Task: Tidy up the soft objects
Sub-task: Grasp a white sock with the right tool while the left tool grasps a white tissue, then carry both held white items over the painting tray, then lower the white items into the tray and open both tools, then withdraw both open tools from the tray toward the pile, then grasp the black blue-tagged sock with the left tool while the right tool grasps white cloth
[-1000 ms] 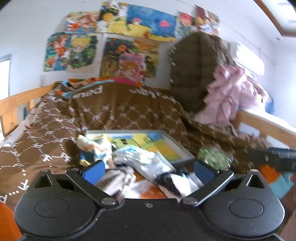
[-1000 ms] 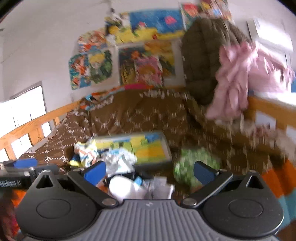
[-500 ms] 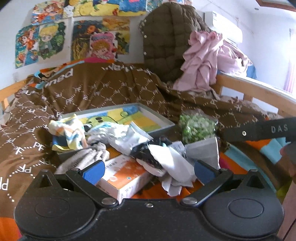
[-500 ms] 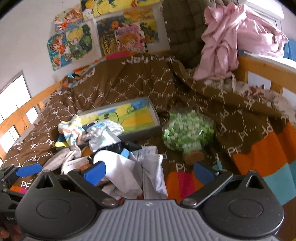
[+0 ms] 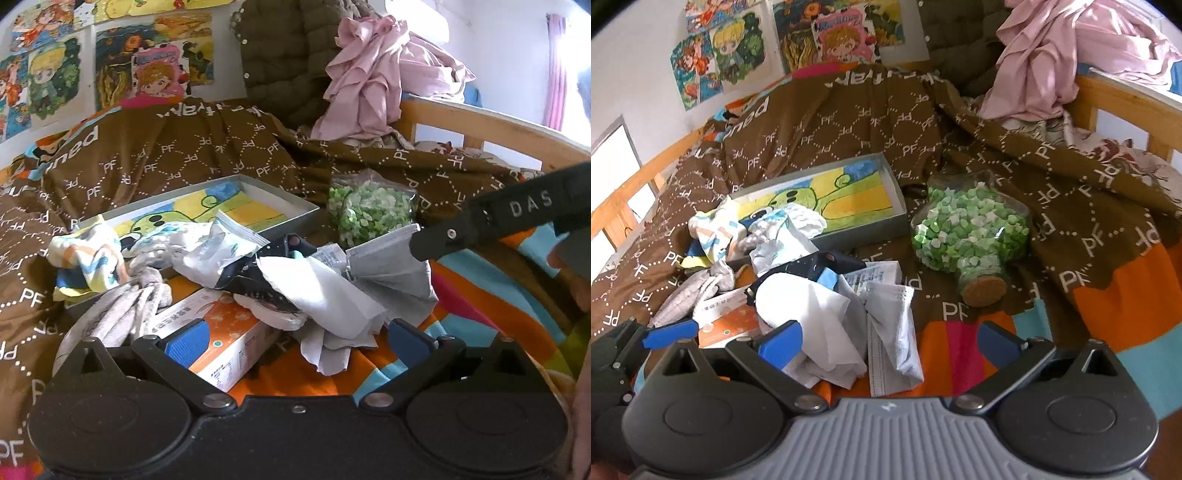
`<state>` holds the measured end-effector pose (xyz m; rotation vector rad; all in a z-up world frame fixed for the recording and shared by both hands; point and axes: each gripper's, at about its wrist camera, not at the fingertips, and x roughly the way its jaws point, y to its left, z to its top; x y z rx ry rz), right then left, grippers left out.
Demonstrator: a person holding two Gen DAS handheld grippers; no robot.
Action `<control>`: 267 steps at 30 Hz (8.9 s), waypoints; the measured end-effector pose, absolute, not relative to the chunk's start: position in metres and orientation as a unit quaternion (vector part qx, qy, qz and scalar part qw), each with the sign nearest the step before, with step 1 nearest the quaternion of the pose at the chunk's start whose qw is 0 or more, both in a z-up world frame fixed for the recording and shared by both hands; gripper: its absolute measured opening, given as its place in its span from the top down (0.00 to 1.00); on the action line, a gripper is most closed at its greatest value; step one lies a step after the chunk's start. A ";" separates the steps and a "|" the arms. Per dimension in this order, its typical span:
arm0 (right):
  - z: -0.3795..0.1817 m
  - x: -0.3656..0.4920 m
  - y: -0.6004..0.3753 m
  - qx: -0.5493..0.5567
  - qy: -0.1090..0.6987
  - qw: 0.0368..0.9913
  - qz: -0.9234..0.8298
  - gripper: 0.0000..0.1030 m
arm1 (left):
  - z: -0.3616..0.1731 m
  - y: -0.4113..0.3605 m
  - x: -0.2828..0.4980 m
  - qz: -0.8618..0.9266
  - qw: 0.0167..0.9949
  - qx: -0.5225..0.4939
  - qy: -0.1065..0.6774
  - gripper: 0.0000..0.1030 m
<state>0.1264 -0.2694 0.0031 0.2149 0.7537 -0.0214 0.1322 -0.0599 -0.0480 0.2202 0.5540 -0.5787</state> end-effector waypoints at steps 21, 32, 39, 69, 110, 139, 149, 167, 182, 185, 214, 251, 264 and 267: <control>-0.021 0.183 -0.303 0.157 0.430 0.889 0.010 0.15 | -0.068 -0.069 0.164 -0.335 0.908 0.048 0.247 0.21; -0.026 0.185 -0.300 0.153 0.435 0.887 0.011 0.26 | -0.064 -0.074 0.172 -0.331 0.918 0.057 0.210 0.21; -0.026 0.186 -0.300 0.153 0.436 0.887 0.009 0.36 | -0.060 -0.077 0.175 -0.339 0.917 0.073 0.196 0.19; -0.033 0.190 -0.307 0.174 0.432 0.885 -0.002 0.92 | -0.062 -0.091 0.192 -0.405 0.872 0.087 0.261 0.25; 0.028 0.216 -0.263 0.109 0.166 0.977 0.084 0.97 | 0.011 -0.044 0.235 -0.313 0.931 -0.055 0.177 0.98; -0.040 0.330 -0.216 0.074 0.266 0.958 0.078 0.97 | -0.048 0.011 0.334 -0.181 0.944 -0.072 0.267 0.98; -0.034 0.327 -0.222 0.072 0.277 0.956 0.064 0.85 | -0.044 0.007 0.334 -0.171 0.939 -0.070 0.290 0.84; 0.007 0.288 -0.238 0.077 0.224 0.970 0.049 0.28 | -0.009 0.000 0.297 -0.130 0.959 -0.067 0.241 0.25; 0.069 0.191 -0.232 0.058 0.118 0.990 0.052 0.04 | 0.047 0.004 0.222 -0.116 0.981 -0.091 0.129 0.01; 0.074 0.170 -0.231 0.056 0.103 0.992 0.052 0.02 | 0.054 0.002 0.207 -0.115 0.983 -0.085 0.118 0.01; 0.059 0.053 -0.251 0.078 0.171 0.982 0.027 0.00 | 0.028 -0.006 0.085 -0.144 0.974 -0.064 0.164 0.01; -0.038 0.155 -0.208 -0.079 0.356 0.927 0.090 0.00 | -0.024 -0.048 0.206 -0.283 0.900 0.050 0.328 0.01; -0.062 0.181 -0.200 -0.106 0.377 0.916 0.092 0.02 | -0.056 -0.076 0.241 -0.340 0.871 0.059 0.351 0.26; -0.066 0.184 -0.198 -0.108 0.388 0.911 0.094 0.04 | -0.059 -0.079 0.242 -0.339 0.871 0.068 0.350 0.33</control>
